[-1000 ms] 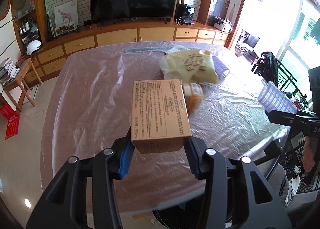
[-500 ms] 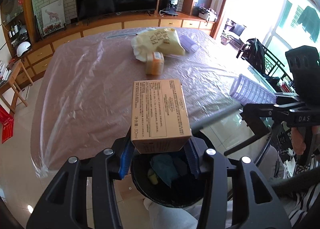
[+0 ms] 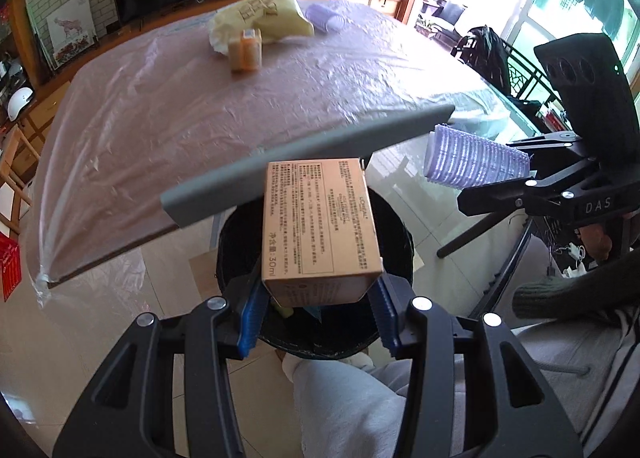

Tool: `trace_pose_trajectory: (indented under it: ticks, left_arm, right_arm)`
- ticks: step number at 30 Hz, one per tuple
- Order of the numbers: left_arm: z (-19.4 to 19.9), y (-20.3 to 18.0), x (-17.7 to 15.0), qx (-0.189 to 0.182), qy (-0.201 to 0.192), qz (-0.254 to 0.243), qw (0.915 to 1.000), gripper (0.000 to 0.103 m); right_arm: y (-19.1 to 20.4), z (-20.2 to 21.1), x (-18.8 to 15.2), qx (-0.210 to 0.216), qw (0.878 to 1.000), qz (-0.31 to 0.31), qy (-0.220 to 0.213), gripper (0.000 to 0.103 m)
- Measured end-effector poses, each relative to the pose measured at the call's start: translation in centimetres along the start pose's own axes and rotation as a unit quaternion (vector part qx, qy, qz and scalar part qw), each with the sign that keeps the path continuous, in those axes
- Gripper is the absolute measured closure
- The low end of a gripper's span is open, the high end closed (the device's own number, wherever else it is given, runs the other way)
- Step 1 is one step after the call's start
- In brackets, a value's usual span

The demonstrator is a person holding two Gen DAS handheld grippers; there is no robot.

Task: Collect trash
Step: 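Carry the lilac roller and cardboard box over the black bin with both tools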

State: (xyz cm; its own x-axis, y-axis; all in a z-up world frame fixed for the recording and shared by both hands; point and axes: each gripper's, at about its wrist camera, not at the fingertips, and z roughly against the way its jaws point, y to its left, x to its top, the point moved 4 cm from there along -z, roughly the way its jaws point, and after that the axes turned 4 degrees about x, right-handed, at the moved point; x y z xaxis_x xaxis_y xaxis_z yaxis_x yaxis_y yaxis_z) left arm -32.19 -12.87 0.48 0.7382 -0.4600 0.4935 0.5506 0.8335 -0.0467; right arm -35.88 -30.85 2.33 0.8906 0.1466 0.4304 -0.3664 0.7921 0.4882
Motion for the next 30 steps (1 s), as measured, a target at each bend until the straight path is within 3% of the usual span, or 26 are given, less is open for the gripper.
trace_pose_trajectory:
  ticks: [11,30]
  left_arm:
    - [-4.0,-0.4,-2.1,0.008,0.035,0.006,0.9993,0.056]
    - [-7.7,1.1,-2.8,0.032,0.054,0.02,0.9978,0.056]
  right_arm:
    - [-1.7,-4.6,-1.2,-0.045,0.998,0.013,0.038,0.062]
    - [-2.2,-9.1,-0.6,-0.075,0.996,-0.001,0.045,0.062]
